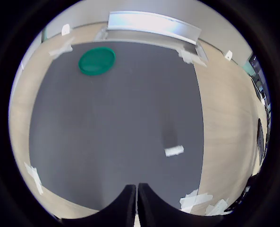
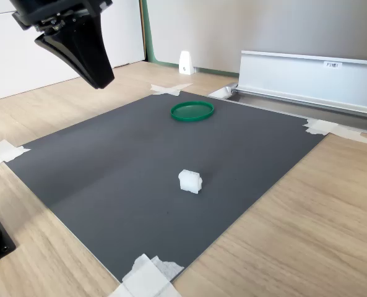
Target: Grasp a white terminal and put it on the green lid.
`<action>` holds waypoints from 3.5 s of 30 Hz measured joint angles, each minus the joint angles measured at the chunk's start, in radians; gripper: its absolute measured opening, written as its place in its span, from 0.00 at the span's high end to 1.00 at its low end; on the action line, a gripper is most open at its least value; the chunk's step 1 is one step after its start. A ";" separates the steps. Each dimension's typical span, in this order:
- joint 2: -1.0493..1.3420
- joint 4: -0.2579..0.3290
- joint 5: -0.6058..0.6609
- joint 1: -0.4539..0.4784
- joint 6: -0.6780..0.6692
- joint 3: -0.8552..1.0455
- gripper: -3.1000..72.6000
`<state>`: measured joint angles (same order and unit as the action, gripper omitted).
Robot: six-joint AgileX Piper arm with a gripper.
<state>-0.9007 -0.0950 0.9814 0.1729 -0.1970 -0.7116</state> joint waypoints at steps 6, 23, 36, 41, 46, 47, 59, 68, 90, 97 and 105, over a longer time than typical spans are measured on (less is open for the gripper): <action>-0.107 0.003 0.059 0.055 -0.058 0.000 0.86; -0.360 0.010 -0.058 0.082 -0.213 -0.008 0.15; -0.520 -0.008 -0.130 0.234 -0.391 -0.103 0.14; -0.587 -0.017 -0.138 0.238 -0.439 -0.140 0.14; -0.648 -0.020 -0.156 0.238 -0.457 -0.146 0.14; -0.662 -0.022 -0.160 0.238 -0.458 -0.146 0.14; -0.749 -0.031 -0.218 0.238 -0.460 -0.151 0.14; -0.757 -0.043 -0.231 0.238 -0.460 -0.157 0.33; -0.718 0.042 -0.068 0.029 -0.364 -0.386 0.54; -0.850 0.095 -0.034 -0.184 -0.258 -0.602 0.54; -1.048 0.106 -0.042 -0.261 -0.222 -0.752 0.54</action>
<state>-1.9489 0.0106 0.9393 -0.0884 -0.4187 -1.4636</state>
